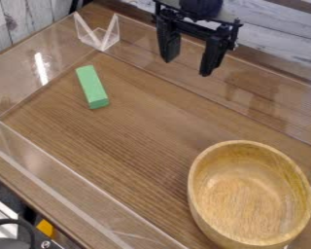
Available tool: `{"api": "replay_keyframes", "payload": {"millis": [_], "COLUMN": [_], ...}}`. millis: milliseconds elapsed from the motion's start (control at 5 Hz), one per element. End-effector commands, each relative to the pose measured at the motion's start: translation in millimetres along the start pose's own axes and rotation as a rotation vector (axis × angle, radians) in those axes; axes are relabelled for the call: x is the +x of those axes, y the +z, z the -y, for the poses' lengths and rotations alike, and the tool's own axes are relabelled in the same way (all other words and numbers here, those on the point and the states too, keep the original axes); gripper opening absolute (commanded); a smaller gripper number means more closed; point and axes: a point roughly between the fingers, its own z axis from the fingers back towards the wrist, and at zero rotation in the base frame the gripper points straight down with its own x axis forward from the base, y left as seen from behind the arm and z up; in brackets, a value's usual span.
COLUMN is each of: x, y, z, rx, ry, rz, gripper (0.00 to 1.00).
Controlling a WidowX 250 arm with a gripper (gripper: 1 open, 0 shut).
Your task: Put the green block in the brown bowl
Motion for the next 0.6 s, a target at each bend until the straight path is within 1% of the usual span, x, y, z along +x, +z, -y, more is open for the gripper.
{"api": "replay_keyframes", "payload": {"millis": [0, 200, 400], "x": [-3.5, -6.6, -8.8], "y": [-10.4, -2.2, -0.5], "z": [-5, -21, -61], "rx": [-0.001, -0.01, -0.014], "ry": [-0.024, 0.112, 0.226], "rz": [-0.017, -0.005, 0.014], "gripper": [1.0, 1.0, 1.0]}}
